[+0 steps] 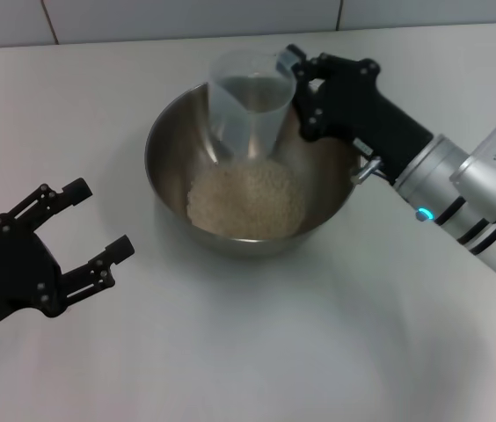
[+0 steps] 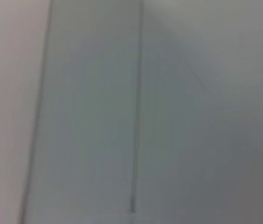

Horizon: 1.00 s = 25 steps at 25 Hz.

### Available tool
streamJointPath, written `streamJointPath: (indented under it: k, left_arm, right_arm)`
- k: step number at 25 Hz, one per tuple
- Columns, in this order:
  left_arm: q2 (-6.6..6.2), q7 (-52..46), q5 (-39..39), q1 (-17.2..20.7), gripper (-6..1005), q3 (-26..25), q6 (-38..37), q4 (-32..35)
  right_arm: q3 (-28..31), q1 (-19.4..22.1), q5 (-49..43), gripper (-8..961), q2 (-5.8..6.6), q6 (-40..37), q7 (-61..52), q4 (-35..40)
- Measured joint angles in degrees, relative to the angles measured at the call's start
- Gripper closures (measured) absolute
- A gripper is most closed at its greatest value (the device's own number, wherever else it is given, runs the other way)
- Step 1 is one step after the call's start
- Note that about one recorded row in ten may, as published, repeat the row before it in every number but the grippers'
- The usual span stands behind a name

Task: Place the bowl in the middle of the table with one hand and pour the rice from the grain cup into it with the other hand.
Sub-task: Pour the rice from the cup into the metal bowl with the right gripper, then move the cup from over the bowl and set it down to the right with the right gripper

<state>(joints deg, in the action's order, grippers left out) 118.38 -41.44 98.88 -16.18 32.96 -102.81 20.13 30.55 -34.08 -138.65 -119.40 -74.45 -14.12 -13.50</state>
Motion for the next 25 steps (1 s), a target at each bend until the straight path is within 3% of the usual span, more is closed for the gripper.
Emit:
streamJointPath:
  k: [12, 18, 25]
  left_arm:
    - [-0.17, 0.2, 0.4, 0.2, 140, 0.4, -0.2, 0.0]
    - [-0.3, 0.1, 0.5, 0.2, 140, 0.5, -0.1, 0.0]
    - [-0.34, 0.0, 0.5, 0.2, 140, 0.6, -0.1, 0.1]
  right_arm:
    - [20.9, 6.6, 0.1, 933, 0.3, -2.8, 2.6, 6.0]
    - [24.8, 6.5, 0.1, 933, 0.34, -2.9, 2.6, 9.4]
    - [25.1, 6.1, 0.0, 933, 0.48, -2.2, 2.6, 10.1]
